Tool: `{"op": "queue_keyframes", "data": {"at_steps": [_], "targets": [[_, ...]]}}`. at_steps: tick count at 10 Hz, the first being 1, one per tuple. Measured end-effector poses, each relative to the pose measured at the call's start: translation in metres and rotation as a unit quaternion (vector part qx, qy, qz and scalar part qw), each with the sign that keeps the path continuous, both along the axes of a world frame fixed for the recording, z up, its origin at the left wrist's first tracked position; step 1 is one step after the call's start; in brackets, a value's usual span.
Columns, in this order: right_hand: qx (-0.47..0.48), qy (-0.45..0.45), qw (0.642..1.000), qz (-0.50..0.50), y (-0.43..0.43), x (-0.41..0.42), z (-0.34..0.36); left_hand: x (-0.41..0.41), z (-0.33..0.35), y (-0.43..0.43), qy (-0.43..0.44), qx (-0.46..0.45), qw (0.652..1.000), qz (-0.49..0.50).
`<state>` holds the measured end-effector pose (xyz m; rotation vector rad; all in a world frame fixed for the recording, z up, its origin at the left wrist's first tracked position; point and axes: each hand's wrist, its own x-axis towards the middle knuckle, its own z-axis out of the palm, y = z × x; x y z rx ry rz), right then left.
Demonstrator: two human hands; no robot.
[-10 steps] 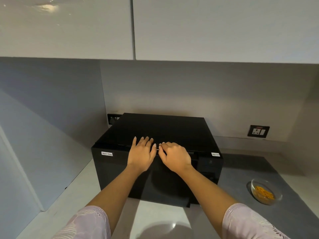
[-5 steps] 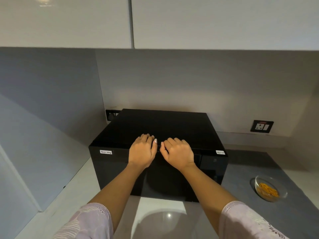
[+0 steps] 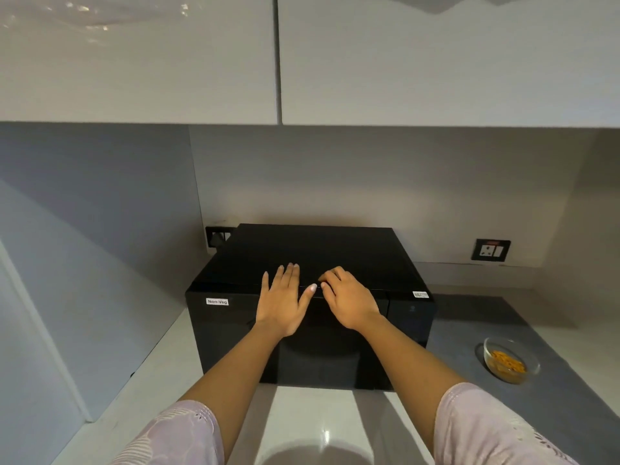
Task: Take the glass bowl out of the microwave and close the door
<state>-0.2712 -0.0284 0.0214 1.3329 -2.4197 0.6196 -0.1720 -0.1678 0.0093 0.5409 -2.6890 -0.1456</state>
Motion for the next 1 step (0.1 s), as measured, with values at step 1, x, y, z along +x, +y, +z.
{"op": "queue_keyframes", "data": {"at_steps": [1], "targets": [[-0.029,-0.084,0.996,0.033,0.0118,0.0067,0.0074,0.0118,0.0026,0.0024,0.031,0.004,1.000,-0.003]]}}
